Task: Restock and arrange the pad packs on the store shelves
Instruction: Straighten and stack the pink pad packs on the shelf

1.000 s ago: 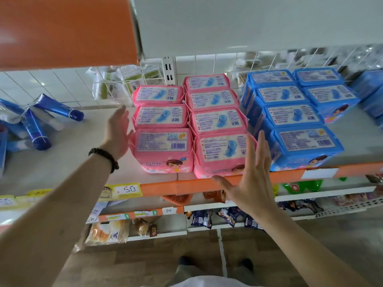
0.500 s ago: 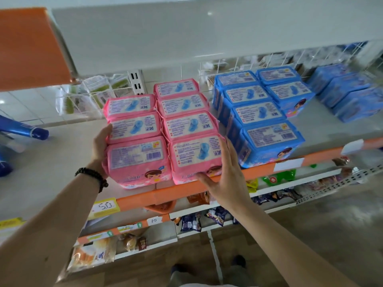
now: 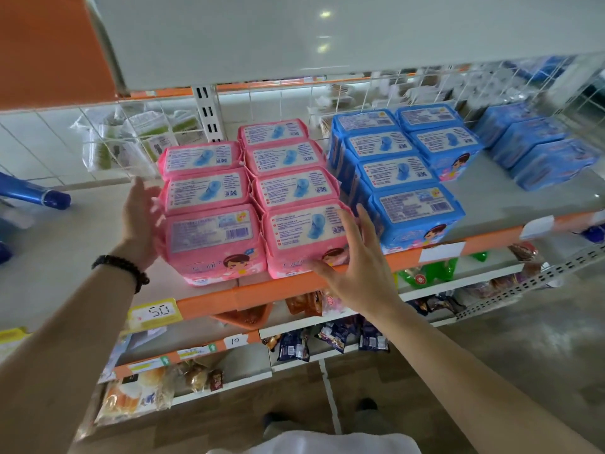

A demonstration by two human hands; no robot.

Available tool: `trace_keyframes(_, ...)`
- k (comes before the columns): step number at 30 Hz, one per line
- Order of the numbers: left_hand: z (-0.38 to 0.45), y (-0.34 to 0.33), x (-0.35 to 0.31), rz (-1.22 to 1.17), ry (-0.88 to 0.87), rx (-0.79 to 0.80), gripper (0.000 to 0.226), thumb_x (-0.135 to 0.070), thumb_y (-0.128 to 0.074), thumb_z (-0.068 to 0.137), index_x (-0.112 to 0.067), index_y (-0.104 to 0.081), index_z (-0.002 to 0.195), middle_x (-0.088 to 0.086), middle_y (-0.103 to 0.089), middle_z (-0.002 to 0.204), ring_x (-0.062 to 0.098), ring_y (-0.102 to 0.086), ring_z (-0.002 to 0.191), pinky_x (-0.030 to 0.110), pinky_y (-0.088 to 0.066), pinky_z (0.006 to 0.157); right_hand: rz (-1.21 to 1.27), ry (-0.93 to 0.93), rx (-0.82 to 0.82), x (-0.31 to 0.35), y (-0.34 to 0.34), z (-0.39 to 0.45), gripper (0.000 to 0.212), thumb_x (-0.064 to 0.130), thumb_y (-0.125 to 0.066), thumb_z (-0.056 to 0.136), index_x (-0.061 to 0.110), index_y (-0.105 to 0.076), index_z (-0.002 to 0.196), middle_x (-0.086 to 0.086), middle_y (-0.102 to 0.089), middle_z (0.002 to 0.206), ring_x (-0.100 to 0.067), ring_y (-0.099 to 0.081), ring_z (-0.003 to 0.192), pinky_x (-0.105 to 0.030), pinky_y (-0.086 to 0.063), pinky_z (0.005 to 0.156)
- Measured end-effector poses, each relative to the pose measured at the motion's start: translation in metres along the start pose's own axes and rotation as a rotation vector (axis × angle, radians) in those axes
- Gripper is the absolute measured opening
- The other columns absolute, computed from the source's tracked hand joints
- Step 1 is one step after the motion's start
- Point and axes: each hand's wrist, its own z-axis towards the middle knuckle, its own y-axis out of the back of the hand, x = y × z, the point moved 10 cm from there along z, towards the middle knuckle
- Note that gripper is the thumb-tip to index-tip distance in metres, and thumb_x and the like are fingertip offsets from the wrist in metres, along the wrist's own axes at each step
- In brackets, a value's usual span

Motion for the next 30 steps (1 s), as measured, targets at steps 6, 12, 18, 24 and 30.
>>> trace_keyframes(6,-0.058,0.036,-0.054,0.158,-0.348,-0.23,0.027,-0.055,-0.043,0.097,-0.034,-0.058,0.104,-0.013,-0.058,0.131,0.003,-0.052,0.12,0.033,-0.032,0.11,0.011,0.052,0.007,0.002,0.026,-0.001,0.089,0.075,-0.047,0.086,0.032,-0.012,0.156,0.005,0.001,0.167,-0.018,-0.005,0.153,-0.052,-0.023,0.119)
trace_keyframes(12,-0.186,-0.079,-0.033,0.759,-0.771,-0.125,0.052,-0.041,-0.053,0.096,-0.014,-0.046,0.141,0.005,-0.049,0.145,0.01,-0.046,0.135,0.031,-0.038,0.112,0.076,0.266,0.067,0.021,0.054,-0.009,0.084,0.06,-0.053,0.093,0.032,-0.008,0.158,0.012,0.009,0.166,-0.001,0.008,0.147,-0.049,-0.02,0.12)
trace_keyframes(18,-0.255,-0.22,-0.015,1.004,-0.926,-0.061,0.064,-0.05,-0.051,0.092,-0.012,-0.045,0.143,-0.001,-0.039,0.154,0.025,-0.037,0.143,0.064,-0.039,0.105,0.016,0.38,0.035,-0.025,0.123,-0.021,0.08,0.071,-0.041,0.091,0.026,-0.024,0.155,-0.004,-0.006,0.168,-0.028,-0.019,0.152,-0.056,-0.033,0.115)
trace_keyframes(24,-0.29,-0.318,0.008,1.103,-0.923,-0.075,0.059,-0.048,-0.052,0.089,-0.007,-0.054,0.131,0.007,-0.036,0.158,0.029,-0.035,0.145,0.058,-0.036,0.11,-0.029,0.345,0.033,-0.087,0.19,-0.029,0.077,0.071,-0.036,0.09,0.03,-0.026,0.154,0.002,-0.005,0.167,-0.022,-0.017,0.152,-0.049,-0.027,0.115)
trace_keyframes(30,-0.313,-0.368,0.021,1.131,-0.933,-0.026,0.063,-0.051,-0.052,0.089,-0.008,-0.05,0.136,0.004,-0.036,0.157,0.028,-0.035,0.145,0.058,-0.037,0.111,-0.036,0.319,-0.016,-0.119,0.227,-0.039,0.073,0.067,-0.047,0.093,0.03,-0.027,0.153,0.001,-0.007,0.167,-0.022,-0.017,0.152,-0.049,-0.025,0.116)
